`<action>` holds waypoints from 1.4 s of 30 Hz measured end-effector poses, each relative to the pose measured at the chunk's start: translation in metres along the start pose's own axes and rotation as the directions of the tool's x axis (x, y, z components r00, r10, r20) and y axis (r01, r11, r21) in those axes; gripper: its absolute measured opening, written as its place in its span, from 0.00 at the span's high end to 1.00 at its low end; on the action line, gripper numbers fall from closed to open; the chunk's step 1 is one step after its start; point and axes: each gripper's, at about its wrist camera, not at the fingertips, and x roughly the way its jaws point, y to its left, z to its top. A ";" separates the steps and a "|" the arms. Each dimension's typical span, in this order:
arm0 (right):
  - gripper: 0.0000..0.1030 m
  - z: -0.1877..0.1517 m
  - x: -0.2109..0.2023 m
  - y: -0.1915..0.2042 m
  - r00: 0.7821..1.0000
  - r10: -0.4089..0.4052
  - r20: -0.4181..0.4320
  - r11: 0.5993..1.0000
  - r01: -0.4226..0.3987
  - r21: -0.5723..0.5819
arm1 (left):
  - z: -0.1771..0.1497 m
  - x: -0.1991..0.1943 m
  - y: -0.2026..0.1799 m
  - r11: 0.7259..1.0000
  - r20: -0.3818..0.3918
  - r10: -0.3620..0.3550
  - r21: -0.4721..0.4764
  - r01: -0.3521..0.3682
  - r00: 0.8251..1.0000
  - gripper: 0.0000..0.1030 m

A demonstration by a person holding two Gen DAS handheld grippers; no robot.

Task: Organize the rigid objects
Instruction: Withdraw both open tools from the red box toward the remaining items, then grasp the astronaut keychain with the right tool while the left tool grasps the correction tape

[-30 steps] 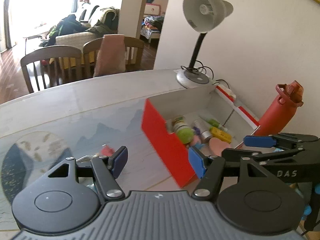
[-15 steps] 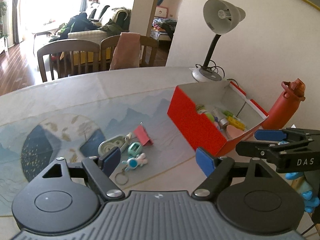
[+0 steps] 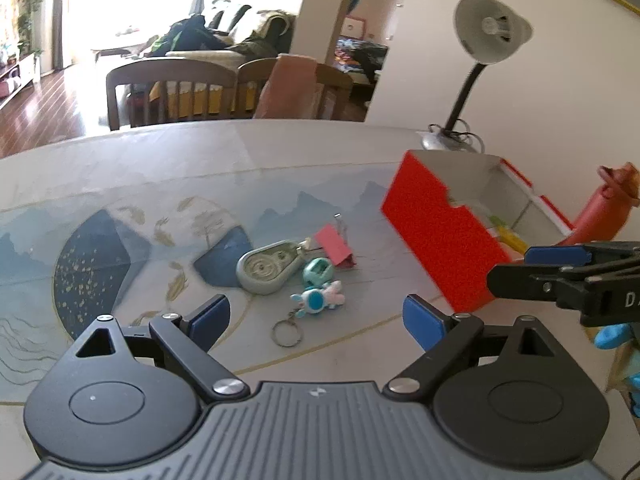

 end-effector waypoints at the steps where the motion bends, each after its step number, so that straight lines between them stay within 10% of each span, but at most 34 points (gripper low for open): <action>1: 0.15 -0.001 0.006 0.001 1.000 0.003 -0.007 1.000 -0.003 -0.011 | -0.002 0.005 0.003 1.000 -0.005 0.010 -0.011 -0.010 1.000 0.09; 21: 0.20 -0.017 0.121 0.017 0.992 0.044 -0.118 0.975 -0.069 -0.213 | 0.014 0.118 0.051 0.993 -0.092 0.107 -0.037 -0.111 0.990 0.09; 42: 0.35 -0.022 0.155 0.025 0.996 0.042 -0.082 0.980 -0.057 -0.192 | 0.014 0.162 0.032 0.982 -0.058 0.111 0.163 -0.101 0.992 0.14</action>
